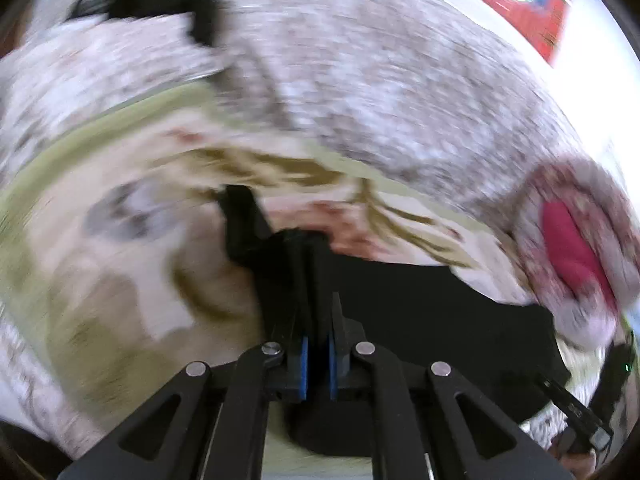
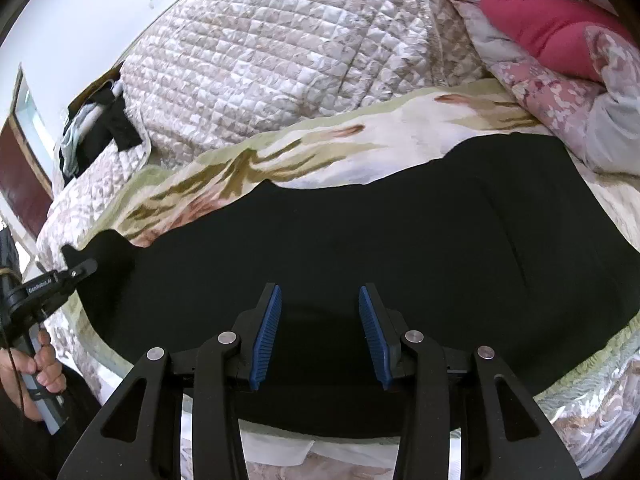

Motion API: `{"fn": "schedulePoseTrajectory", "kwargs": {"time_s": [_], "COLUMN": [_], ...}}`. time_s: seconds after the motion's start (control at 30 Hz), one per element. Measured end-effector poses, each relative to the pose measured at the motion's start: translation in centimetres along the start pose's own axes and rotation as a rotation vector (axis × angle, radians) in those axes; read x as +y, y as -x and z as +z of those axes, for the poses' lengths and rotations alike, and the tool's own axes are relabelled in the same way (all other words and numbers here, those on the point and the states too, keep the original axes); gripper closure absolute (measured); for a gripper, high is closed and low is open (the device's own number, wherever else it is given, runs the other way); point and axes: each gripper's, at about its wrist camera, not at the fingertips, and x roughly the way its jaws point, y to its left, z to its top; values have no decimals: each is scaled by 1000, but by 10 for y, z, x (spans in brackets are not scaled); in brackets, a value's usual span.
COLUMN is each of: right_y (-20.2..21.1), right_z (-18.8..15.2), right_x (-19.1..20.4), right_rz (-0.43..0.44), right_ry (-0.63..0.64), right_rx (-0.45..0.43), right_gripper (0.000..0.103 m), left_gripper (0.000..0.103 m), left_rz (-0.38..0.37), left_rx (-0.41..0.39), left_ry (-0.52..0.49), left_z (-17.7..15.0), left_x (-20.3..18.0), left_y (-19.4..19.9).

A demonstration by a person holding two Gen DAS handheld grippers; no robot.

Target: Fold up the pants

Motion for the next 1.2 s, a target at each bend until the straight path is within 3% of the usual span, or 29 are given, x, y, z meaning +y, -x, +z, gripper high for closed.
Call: {"fn": "schedulePoseTrajectory", "kwargs": {"time_s": [0.2,0.37,0.47,0.63,0.73,0.8,0.93,1.03,1.13,1.2], "right_y": [3,3,1,-3,-4,-8,-25,-48,-79,-87], "right_z": [1,1,1,2,1,2,11,19,22,25], "right_x": [-11,-23,-25,-19,-11,-6,10,25,34,35], "right_rz": [-8,-9,-4,23,74,112,184,240,252,273], "right_ry": [-51,-101,-115,-98,-76,-65,-46,-21,-2,-15], "right_rx": [-7,5,13,22,27,41,96,172,262,263], "right_gripper": [62,62,62,62,62,62,62,62,62,62], "left_gripper": [95,95,95,93,82,81,70,70,70,70], "left_rz": [-160,-255,-269,-319,-386,-423,-375,-275,-232,-213], "left_rx": [59,184,269,261,271,259,182,147,135,125], "left_ry": [-172,-277,-294,-300,-308,-307,-293,-284,-251,-225], "left_z": [0,-44,-71,-70,-68,-64,-39,-17,-3,0], "left_x": [-82,-128,-134,-138,-139,-133,-110,-90,-70,-59], "left_y": [-24,-50,-64,-52,-41,-29,-15,-22,-32,-36]}}
